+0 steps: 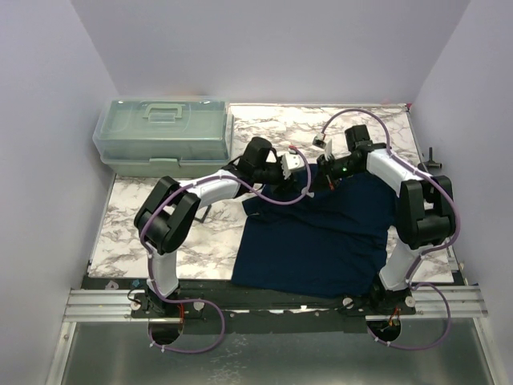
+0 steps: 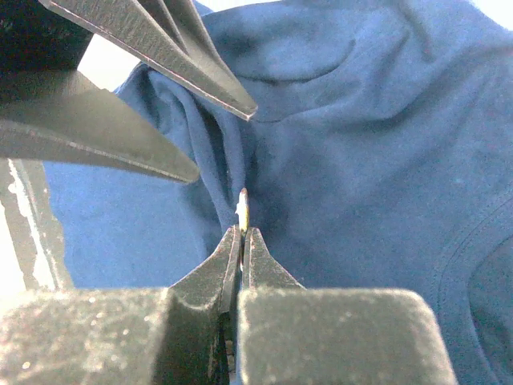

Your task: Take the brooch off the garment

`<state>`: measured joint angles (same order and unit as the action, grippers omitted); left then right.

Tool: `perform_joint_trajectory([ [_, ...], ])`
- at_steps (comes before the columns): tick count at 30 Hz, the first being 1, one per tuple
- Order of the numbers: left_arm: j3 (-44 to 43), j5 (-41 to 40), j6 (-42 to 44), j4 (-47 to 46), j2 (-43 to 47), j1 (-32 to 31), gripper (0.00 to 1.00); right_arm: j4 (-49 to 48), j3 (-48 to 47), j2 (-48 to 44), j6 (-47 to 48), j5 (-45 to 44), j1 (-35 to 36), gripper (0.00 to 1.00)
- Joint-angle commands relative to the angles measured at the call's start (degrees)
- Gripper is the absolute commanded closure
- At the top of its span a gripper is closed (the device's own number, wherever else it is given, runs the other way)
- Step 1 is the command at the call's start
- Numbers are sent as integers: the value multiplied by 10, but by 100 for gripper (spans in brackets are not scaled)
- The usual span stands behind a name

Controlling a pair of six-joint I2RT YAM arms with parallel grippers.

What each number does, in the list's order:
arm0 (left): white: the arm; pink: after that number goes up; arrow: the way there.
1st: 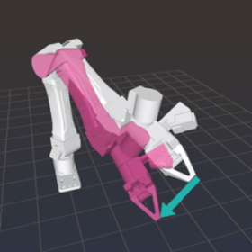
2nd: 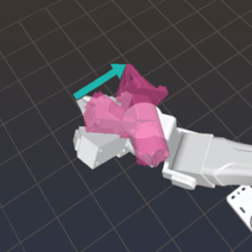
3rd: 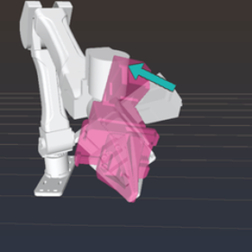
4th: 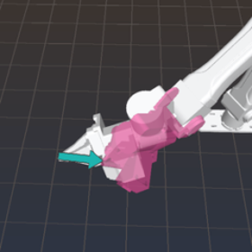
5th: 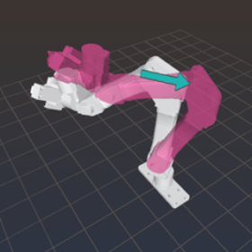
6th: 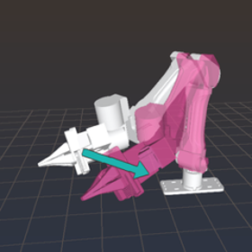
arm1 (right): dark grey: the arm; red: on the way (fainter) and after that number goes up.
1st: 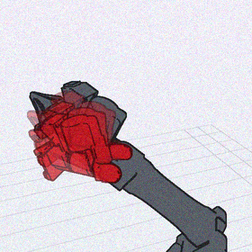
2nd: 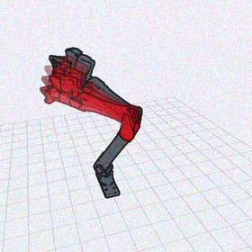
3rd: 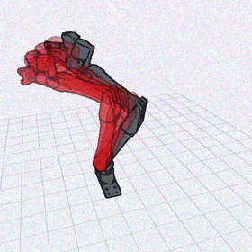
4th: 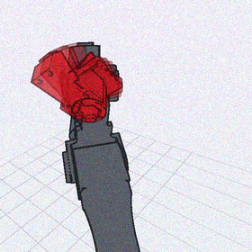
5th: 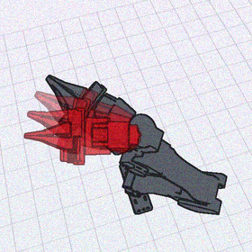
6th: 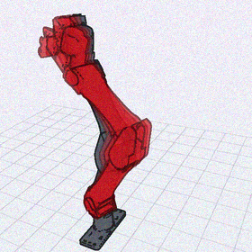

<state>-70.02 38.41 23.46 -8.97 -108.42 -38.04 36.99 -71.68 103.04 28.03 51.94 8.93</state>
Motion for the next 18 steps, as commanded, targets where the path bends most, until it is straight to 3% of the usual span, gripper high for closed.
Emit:
perform_joint_trajectory([
  [1, -25, 33, 18, 32, 6, 11, 56, -47, 11, -17, -2, 23, 3, 99],
  [10, -33, 35, 25, 46, 6, 11, 59, -114, 30, -20, -31, 44, 4, 99],
  [18, -26, 32, 44, 70, 34, 15, 54, -141, 30, -9, -57, 54, 4, 99],
])
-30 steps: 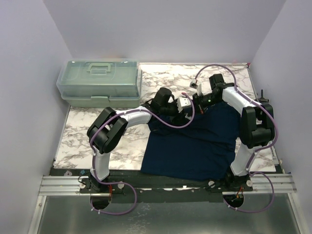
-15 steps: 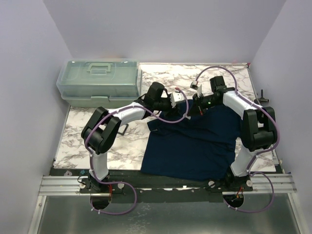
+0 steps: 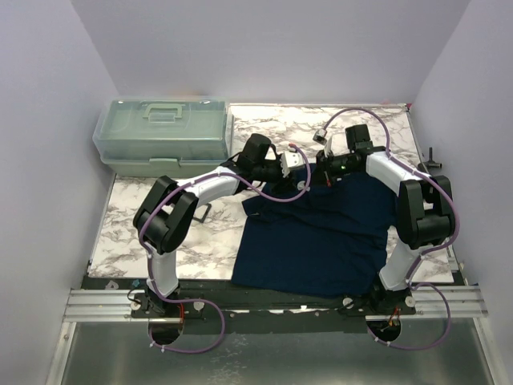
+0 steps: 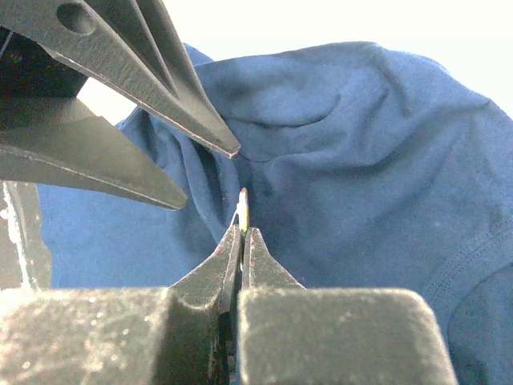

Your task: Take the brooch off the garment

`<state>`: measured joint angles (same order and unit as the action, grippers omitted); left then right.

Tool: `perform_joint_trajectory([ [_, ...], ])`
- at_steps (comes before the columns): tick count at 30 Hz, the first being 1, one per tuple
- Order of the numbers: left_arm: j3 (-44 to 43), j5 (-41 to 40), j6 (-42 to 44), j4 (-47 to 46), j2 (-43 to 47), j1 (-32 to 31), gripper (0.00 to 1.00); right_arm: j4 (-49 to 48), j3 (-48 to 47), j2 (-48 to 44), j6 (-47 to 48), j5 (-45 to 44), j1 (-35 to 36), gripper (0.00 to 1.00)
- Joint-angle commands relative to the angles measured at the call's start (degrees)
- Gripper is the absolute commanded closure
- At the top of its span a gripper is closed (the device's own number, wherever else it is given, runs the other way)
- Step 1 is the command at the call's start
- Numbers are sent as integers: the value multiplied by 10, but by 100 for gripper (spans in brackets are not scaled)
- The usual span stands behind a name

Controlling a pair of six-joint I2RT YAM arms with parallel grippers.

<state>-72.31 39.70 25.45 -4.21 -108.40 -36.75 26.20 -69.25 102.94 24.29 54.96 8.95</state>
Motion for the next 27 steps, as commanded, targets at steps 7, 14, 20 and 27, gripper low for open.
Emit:
perform_joint_trajectory([
  [7, 12, 10, 38, 40, 57, 8, 50, -68, 5, 0, -58, 33, 5, 99],
  [14, 17, 4, 43, 62, 74, 13, 50, -95, 3, 6, -87, 37, 5, 99],
  [20, 16, -2, 46, 76, 83, 20, 50, -125, 2, 10, -113, 36, 9, 99],
  [27, 17, -5, 55, 94, 90, 24, 48, -160, 1, 20, -144, 37, 12, 99],
])
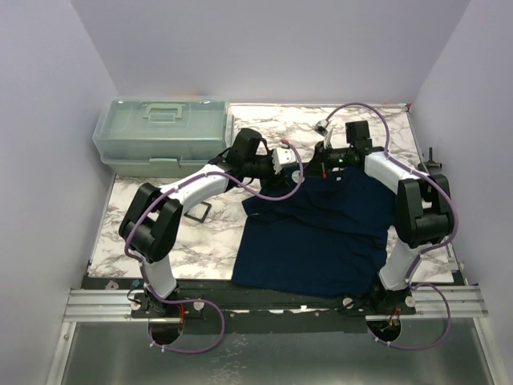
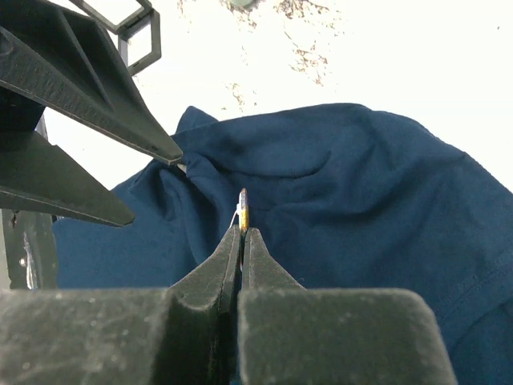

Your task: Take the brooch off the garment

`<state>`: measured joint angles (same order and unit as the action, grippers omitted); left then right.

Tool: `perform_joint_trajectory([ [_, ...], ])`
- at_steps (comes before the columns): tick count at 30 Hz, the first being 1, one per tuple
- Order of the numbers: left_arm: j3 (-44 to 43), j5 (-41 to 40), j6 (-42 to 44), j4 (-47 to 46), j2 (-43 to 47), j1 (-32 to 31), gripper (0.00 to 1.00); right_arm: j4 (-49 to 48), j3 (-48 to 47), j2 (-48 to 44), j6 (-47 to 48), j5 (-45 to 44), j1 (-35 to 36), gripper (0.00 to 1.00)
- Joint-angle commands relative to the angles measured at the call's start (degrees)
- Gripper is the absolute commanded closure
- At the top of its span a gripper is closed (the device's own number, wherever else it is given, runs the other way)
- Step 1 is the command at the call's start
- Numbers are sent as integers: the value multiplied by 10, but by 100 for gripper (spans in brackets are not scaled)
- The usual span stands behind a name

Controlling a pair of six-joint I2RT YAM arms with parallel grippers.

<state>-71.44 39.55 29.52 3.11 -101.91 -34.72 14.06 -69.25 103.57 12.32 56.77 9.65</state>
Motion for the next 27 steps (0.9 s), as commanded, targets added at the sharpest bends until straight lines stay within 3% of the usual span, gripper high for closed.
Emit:
perform_joint_trajectory([
  [1, 8, -4, 15, 22, 26, 4, 48, -47, 2, 14, -30, 18, 6, 99],
  [8, 0, 0, 9, 41, 34, 9, 49, -65, -5, 9, -60, 29, 9, 99],
  [16, -64, 45, -95, 99, 45, 55, 52, 66, -71, -18, -4, 93, 7, 99],
  [22, -108, 97, -211, 100, 54, 93, 45, 9, -64, -59, -106, 153, 4, 99],
  [27, -138, 117, -251, 105, 55, 93, 43, 2, -87, -68, -153, 175, -1, 99],
])
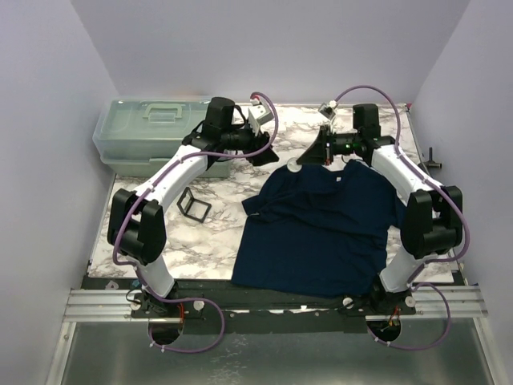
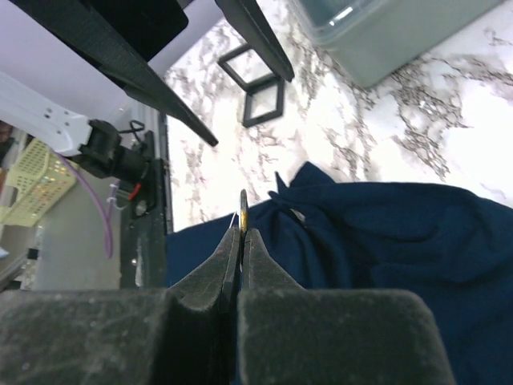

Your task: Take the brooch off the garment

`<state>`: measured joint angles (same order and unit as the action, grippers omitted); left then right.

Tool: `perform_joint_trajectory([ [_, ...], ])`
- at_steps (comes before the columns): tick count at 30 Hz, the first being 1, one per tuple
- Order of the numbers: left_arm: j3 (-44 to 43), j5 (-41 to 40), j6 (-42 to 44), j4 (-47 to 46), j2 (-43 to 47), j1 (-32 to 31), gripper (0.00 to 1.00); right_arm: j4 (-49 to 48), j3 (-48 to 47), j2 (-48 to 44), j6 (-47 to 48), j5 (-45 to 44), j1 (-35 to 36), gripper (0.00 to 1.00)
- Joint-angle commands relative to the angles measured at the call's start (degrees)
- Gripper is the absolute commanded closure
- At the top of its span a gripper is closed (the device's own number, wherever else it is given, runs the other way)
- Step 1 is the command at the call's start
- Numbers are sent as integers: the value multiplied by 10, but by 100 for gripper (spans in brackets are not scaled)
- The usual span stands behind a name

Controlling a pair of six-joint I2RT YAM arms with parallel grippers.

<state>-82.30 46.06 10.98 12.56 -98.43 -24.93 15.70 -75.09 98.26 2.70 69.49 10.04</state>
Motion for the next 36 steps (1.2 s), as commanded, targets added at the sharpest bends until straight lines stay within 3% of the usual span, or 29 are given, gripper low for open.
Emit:
perform_joint_trajectory([
  [1, -35, 55, -75, 11, 20, -5, 43, -19, -33, -17, -68, 55, -6, 99],
  [7, -78, 91, -148, 9, 13, -5, 43, -161, -8, -46, -236, 81, -13, 99],
  [12, -88, 115, -243, -28, 10, -5, 43, -465, 68, -65, -511, 74, -19, 99],
  [15, -81, 137, -306, -78, 9, -5, 44, -580, 99, -63, -625, 64, -20, 99],
  [19, -81, 143, -373, -123, 4, -5, 45, -589, 111, -67, -647, 49, -20, 99],
  [24, -81, 138, -395, -123, -1, -7, 44, -650, 129, -69, -702, 30, -20, 99],
  [36, -86, 142, -435, -123, -20, -15, 46, -644, 131, -72, -701, 13, -20, 99],
])
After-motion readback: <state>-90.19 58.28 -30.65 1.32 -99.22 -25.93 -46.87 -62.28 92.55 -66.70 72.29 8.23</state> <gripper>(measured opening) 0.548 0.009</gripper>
